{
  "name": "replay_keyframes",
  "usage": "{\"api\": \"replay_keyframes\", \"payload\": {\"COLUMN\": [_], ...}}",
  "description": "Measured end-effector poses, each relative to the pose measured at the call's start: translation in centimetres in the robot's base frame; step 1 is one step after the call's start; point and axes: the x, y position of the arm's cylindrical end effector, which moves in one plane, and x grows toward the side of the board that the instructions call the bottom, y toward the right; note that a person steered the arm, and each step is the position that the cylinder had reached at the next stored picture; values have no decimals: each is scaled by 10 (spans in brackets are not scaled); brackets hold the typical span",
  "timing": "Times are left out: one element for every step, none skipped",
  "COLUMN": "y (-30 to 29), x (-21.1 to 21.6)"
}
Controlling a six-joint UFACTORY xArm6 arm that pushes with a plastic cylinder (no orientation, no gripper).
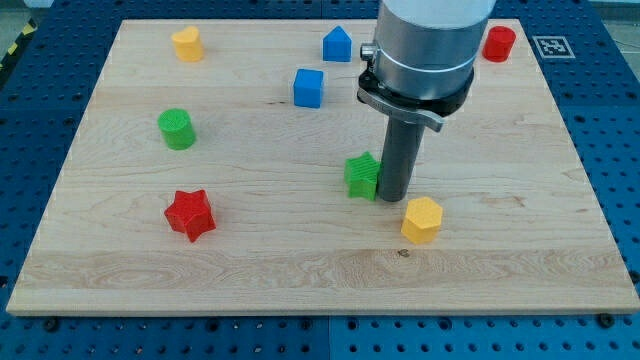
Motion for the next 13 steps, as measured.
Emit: {"api": "replay_keyframes", "payload": {"y": [-10, -10, -25, -42, -61, -70, -72, -71, -72, -73, -73, -71, -69], "x": [-15, -15, -1, 14, 32, 46, 2, -21, -6, 21, 21, 48, 57]}}
